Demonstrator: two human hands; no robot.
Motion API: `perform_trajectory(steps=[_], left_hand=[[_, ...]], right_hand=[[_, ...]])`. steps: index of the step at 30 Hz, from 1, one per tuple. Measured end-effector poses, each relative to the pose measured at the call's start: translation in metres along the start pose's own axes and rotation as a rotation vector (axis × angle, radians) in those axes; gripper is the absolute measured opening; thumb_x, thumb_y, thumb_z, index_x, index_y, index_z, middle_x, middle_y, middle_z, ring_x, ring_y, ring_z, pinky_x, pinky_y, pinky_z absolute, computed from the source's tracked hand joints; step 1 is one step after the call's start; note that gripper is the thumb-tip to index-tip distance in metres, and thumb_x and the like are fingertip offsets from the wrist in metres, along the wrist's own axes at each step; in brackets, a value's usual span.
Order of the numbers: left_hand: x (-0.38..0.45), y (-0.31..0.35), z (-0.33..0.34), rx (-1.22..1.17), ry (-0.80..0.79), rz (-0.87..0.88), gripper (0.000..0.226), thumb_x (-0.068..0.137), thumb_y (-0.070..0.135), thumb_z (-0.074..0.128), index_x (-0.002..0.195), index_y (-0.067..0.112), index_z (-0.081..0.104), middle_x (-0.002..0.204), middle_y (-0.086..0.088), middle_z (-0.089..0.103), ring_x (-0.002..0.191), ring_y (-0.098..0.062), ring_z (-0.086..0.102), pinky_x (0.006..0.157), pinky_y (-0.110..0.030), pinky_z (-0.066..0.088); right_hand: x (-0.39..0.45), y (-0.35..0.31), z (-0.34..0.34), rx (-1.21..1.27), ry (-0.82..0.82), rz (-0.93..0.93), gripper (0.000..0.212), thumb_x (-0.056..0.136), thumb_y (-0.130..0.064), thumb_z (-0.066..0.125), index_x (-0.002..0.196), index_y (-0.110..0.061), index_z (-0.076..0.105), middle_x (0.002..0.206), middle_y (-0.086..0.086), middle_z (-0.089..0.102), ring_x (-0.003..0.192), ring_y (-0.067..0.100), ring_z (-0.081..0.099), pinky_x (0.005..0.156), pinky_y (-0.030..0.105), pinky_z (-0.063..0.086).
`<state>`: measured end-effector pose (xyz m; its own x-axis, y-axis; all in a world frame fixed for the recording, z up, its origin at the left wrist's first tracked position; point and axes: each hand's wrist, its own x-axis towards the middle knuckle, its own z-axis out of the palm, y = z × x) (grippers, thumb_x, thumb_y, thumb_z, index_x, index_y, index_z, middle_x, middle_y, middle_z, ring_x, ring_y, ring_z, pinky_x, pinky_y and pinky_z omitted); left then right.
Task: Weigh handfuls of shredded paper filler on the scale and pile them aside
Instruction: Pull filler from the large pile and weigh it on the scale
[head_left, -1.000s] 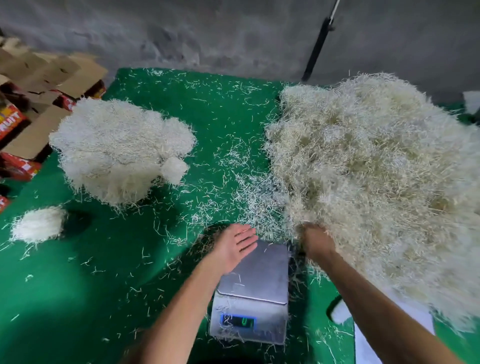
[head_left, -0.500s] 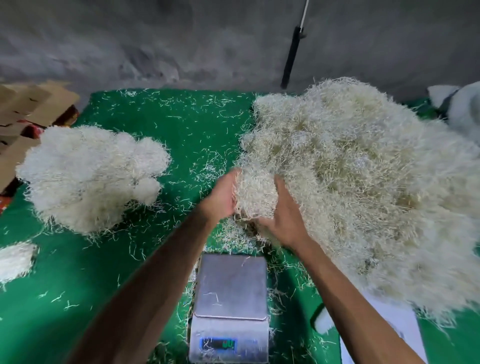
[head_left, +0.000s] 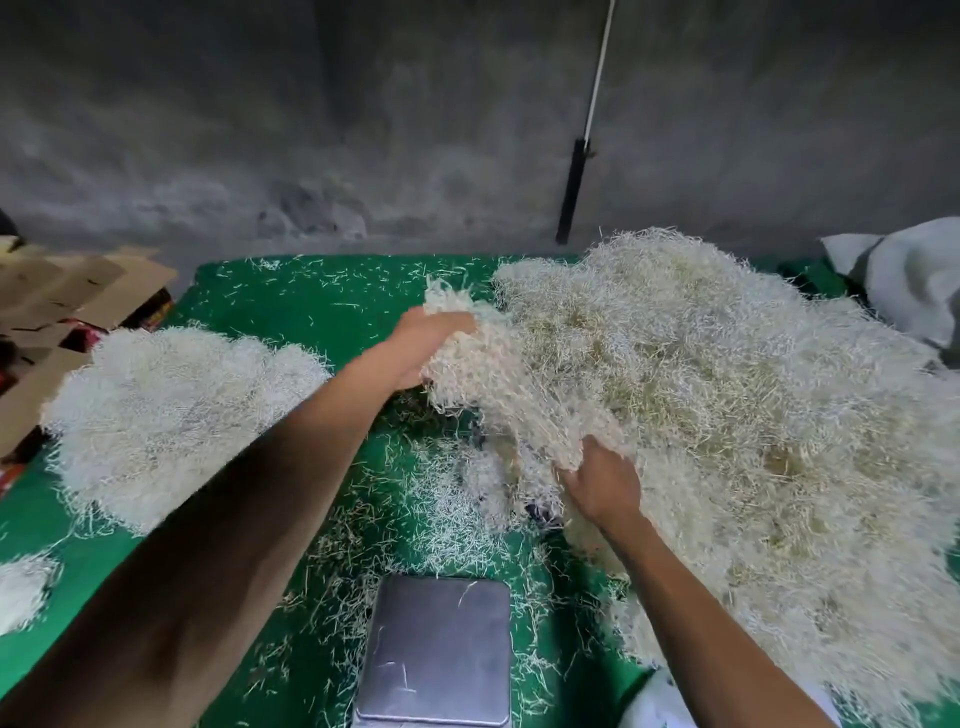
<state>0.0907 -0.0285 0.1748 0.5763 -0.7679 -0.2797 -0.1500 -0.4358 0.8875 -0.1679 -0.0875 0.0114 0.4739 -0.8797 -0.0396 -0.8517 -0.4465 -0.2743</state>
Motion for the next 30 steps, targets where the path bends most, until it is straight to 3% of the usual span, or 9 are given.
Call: perform_trajectory(steps=[2, 6, 12, 15, 18, 21, 24, 27, 30], left_hand=[[0.005, 0.013, -0.027, -0.114, 0.029, -0.017, 0.094, 0.087, 0.051, 0.073, 0.159, 0.014, 0.024, 0.164, -0.008, 0.028, 0.147, -0.029, 0.033, 0.115, -0.049, 0.033], [0.007, 0.023, -0.042, -0.105, 0.103, -0.018, 0.108, 0.082, 0.046, 0.079, 0.159, 0.014, 0.012, 0.163, -0.013, 0.026, 0.146, -0.032, 0.032, 0.117, -0.053, 0.030], [-0.010, 0.033, -0.008, -0.091, -0.010, -0.019, 0.118, 0.068, 0.056, 0.084, 0.158, 0.022, 0.016, 0.161, -0.010, 0.029, 0.144, -0.031, 0.034, 0.114, -0.054, 0.032], [-0.020, 0.038, 0.001, -0.157, -0.022, 0.006, 0.119, 0.064, 0.060, 0.085, 0.157, 0.023, 0.020, 0.161, -0.008, 0.030, 0.143, -0.030, 0.035, 0.113, -0.054, 0.032], [-0.031, 0.043, -0.012, -0.235, 0.003, 0.021, 0.124, 0.058, 0.062, 0.085, 0.156, 0.026, 0.018, 0.160, -0.007, 0.030, 0.141, -0.032, 0.036, 0.112, -0.054, 0.034], [-0.048, 0.036, -0.041, -0.152, 0.059, 0.048, 0.120, 0.063, 0.061, 0.083, 0.157, 0.028, 0.016, 0.162, -0.003, 0.026, 0.142, -0.029, 0.034, 0.106, -0.053, 0.036], [-0.070, 0.007, -0.051, 0.121, 0.074, 0.135, 0.116, 0.070, 0.066, 0.079, 0.159, 0.022, 0.020, 0.162, -0.006, 0.030, 0.143, -0.028, 0.038, 0.111, -0.050, 0.037], [-0.085, -0.027, -0.039, 0.229, 0.057, 0.158, 0.083, 0.090, 0.047, 0.071, 0.156, 0.017, 0.029, 0.121, -0.007, 0.064, 0.092, -0.016, 0.067, 0.074, -0.030, 0.060], [-0.091, -0.053, -0.032, 0.233, 0.062, 0.139, 0.041, 0.093, 0.001, 0.057, 0.133, 0.008, 0.056, 0.102, -0.011, 0.066, 0.059, -0.011, 0.049, 0.046, -0.023, 0.043]], right_hand=[[-0.007, 0.027, 0.007, -0.039, -0.101, 0.089, 0.054, 0.098, -0.043, 0.065, 0.141, -0.013, 0.050, 0.083, -0.008, 0.058, 0.065, 0.007, 0.049, 0.066, 0.026, 0.049], [-0.010, 0.029, -0.002, -0.089, -0.159, 0.071, 0.052, 0.090, -0.062, 0.065, 0.114, -0.016, 0.055, 0.116, 0.005, 0.065, 0.090, 0.016, 0.057, 0.091, 0.036, 0.056], [0.005, -0.071, -0.069, 0.137, 0.192, -0.222, 0.094, 0.079, -0.087, 0.050, 0.142, -0.018, 0.052, 0.132, 0.006, 0.062, 0.120, 0.023, 0.059, 0.107, 0.045, 0.048], [0.010, -0.113, -0.086, 0.233, 0.148, -0.226, 0.067, 0.087, -0.067, 0.064, 0.123, -0.010, 0.060, 0.102, 0.004, 0.067, 0.097, 0.022, 0.063, 0.105, 0.045, 0.045], [0.008, -0.120, -0.087, 0.282, -0.041, -0.176, 0.033, 0.100, -0.040, 0.063, 0.080, -0.016, 0.053, 0.072, -0.002, 0.054, 0.061, 0.012, 0.051, 0.064, 0.027, 0.046], [0.007, -0.114, -0.092, 0.394, -0.053, -0.078, 0.020, 0.101, -0.015, 0.063, 0.082, -0.007, 0.063, 0.081, 0.008, 0.068, 0.066, 0.015, 0.067, 0.051, 0.023, 0.049], [0.003, -0.127, -0.123, 0.741, 0.034, 0.014, 0.006, 0.095, 0.001, 0.065, 0.091, 0.003, 0.069, 0.083, 0.012, 0.074, 0.068, 0.019, 0.075, 0.064, 0.041, 0.063], [-0.011, -0.164, -0.166, 0.825, 0.140, -0.166, 0.018, 0.091, 0.002, 0.067, 0.104, -0.007, 0.076, 0.091, 0.004, 0.076, 0.058, -0.001, 0.068, 0.050, 0.019, 0.053], [-0.032, -0.203, -0.194, 0.613, 0.202, -0.413, 0.022, 0.089, -0.002, 0.070, 0.101, -0.019, 0.077, 0.093, -0.008, 0.074, 0.070, -0.001, 0.066, 0.063, 0.017, 0.054]])
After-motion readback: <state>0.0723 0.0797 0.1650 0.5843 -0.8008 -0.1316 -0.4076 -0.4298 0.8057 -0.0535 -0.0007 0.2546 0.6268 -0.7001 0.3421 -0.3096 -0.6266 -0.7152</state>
